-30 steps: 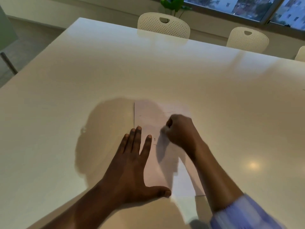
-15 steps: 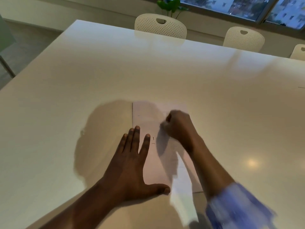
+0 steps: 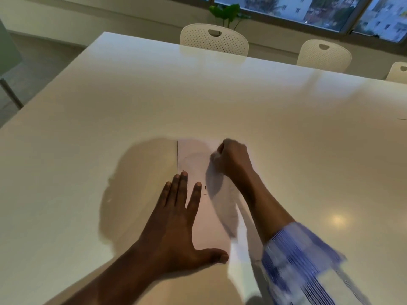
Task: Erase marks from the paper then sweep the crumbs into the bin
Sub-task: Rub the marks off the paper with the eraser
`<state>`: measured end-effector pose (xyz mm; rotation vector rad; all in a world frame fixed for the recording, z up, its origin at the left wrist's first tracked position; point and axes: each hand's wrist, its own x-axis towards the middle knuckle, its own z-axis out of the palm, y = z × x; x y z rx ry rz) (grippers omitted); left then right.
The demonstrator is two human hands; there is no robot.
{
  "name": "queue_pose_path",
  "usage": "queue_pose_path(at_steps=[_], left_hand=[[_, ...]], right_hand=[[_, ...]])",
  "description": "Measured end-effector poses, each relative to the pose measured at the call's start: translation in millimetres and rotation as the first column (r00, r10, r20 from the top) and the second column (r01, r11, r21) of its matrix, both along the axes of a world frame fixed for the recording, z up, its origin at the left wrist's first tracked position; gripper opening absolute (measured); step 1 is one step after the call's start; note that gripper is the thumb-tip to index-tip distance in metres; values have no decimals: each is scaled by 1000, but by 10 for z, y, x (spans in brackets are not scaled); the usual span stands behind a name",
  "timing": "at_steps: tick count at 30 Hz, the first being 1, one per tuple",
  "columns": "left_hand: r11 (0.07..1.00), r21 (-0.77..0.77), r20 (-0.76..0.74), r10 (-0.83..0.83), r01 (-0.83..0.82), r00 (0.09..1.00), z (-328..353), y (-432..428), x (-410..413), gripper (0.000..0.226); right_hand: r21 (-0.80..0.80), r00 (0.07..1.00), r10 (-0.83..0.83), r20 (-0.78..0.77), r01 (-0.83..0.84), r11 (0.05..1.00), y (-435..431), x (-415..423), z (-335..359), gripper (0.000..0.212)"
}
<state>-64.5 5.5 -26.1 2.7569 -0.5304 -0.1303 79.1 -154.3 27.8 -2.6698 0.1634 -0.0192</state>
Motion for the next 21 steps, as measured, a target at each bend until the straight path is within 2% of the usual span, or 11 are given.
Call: queue_pose_path(at_steps=[3,5,9,13,17,21], left_hand=[[1000,-2,19,-6,6,1000,-4,1,-6,146],[1000,-15,18,-10,10,1000,-10,7,-4,145],[1000,9,-7,-20,21,1000,12,17,10,144],[998,53,-31,-11,12,999,36,-5,15,145],[1000,24,-25,-4,5,1000,22,5,13,146],[998,69,-31,9,-7,999,21,-5,10,148]], right_hand=[[81,997,65,-36,-62,995,100,-390,-165,9],[131,999,46,6,-46,990,197,-358,-198,10],[78,998,19,57,-23,997,309,255,-63,21],[2,999,36,-26,-36,999,250,511,51,28],[67,997,82,14,-82,994,-124,-222,10,21],[49,998,52,44,-54,997,-553,-1265,-12,22]])
